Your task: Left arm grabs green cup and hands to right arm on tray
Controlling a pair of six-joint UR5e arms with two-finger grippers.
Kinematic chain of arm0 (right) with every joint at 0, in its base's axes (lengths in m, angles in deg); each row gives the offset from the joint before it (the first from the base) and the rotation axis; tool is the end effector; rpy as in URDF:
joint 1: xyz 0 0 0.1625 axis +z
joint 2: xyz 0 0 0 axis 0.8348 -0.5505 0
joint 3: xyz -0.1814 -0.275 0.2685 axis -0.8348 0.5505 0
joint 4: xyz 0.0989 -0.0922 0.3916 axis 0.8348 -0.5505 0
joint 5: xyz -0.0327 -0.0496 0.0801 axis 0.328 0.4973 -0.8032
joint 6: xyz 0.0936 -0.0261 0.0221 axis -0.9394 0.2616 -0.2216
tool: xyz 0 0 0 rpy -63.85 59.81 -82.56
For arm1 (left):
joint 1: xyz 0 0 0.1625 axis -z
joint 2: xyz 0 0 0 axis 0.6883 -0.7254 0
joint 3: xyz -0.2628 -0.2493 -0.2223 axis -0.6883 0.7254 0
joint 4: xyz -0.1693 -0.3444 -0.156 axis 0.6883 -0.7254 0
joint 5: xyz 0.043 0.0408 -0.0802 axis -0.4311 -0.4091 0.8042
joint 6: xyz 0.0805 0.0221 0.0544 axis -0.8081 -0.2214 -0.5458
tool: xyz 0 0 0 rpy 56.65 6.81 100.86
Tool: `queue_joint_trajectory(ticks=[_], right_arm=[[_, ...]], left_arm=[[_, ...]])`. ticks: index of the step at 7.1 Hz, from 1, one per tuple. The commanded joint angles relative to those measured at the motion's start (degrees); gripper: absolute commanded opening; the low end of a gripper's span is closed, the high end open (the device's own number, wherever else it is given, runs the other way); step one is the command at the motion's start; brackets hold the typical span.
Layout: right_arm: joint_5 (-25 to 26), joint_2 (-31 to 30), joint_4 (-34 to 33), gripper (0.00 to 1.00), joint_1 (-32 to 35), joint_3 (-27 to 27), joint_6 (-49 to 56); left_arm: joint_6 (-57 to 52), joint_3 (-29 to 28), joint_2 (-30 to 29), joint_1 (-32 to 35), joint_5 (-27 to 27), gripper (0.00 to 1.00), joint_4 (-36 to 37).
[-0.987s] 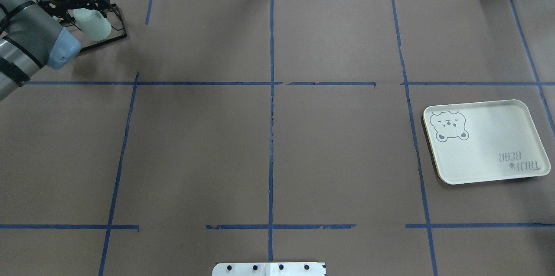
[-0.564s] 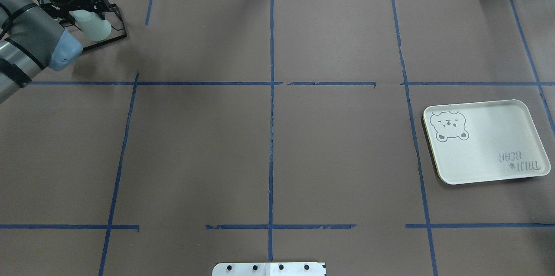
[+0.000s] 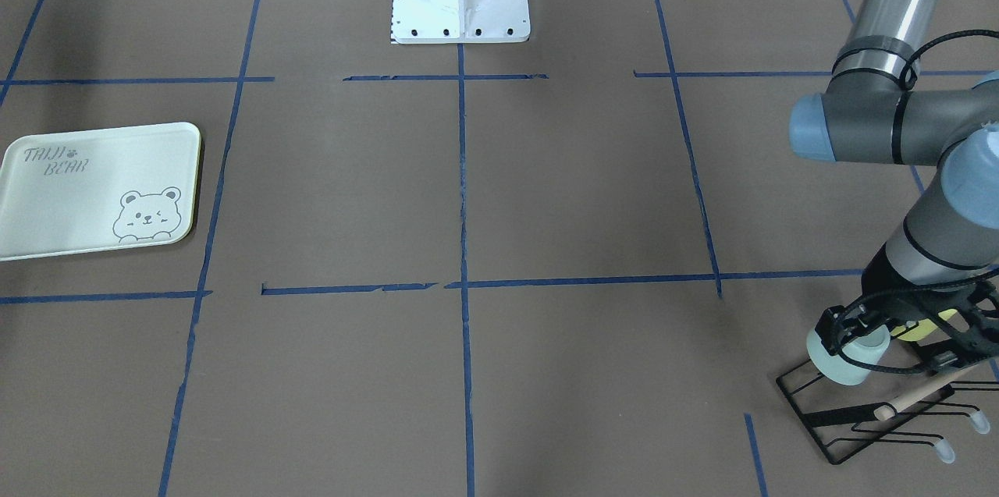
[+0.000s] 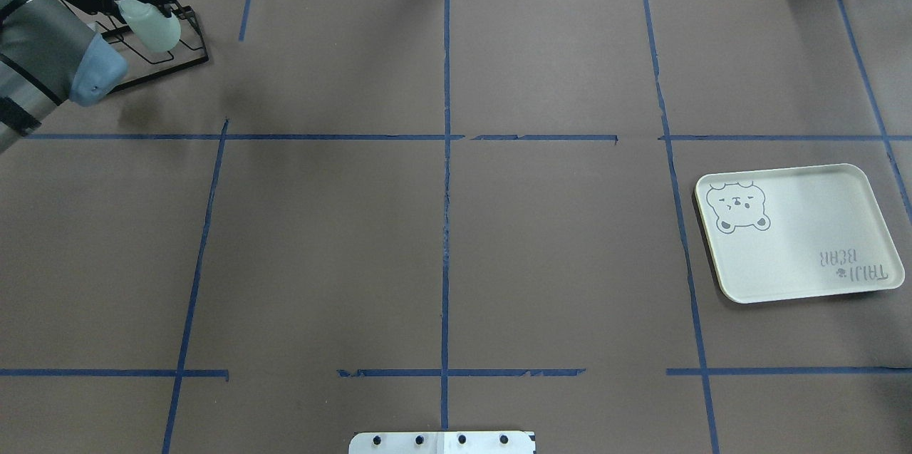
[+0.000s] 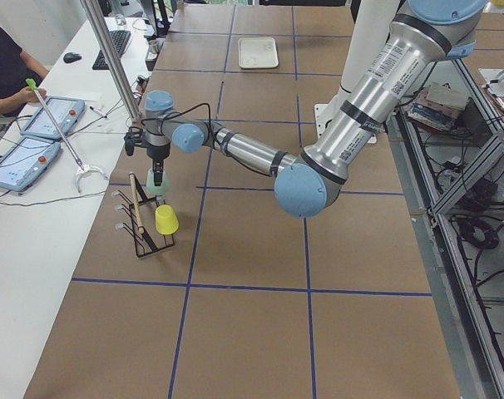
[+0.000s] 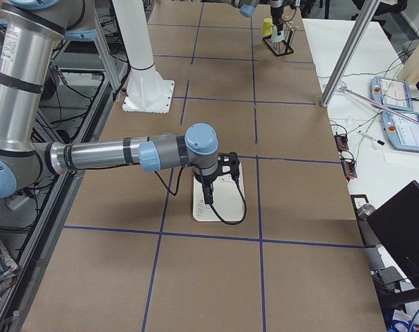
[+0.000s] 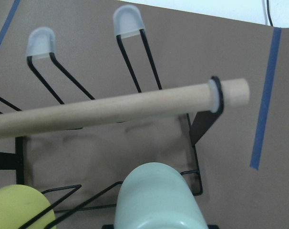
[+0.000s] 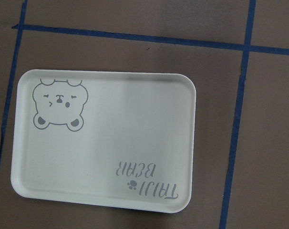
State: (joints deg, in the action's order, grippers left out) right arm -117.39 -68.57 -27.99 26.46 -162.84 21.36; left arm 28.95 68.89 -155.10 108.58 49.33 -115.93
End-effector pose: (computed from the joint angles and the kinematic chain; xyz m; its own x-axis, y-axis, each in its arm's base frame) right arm 0.0126 -0.3753 0.5569 0.6372 -0.1346 0.7589 0.0459 0.9895 0.1369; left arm 0.2284 -0.7041 0.3987 0.7074 -0.2507 -0.6608 0.3626 0.9313 0.0349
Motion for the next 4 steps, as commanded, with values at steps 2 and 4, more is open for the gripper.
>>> queue_joint_trajectory(ticks=[2, 4], right_arm=[[-0.5, 0.0, 0.1, 1.00, -0.1, 0.0, -0.1], [-1.0, 0.2, 0.2, 1.00, -0.6, -0.1, -0.8]], left_arm=[[-0.2, 13.2, 4.6, 2.9, 2.8, 0.09, 7.7], [0.4, 18.8, 3.9, 2.5, 3.2, 0.10, 13.5]])
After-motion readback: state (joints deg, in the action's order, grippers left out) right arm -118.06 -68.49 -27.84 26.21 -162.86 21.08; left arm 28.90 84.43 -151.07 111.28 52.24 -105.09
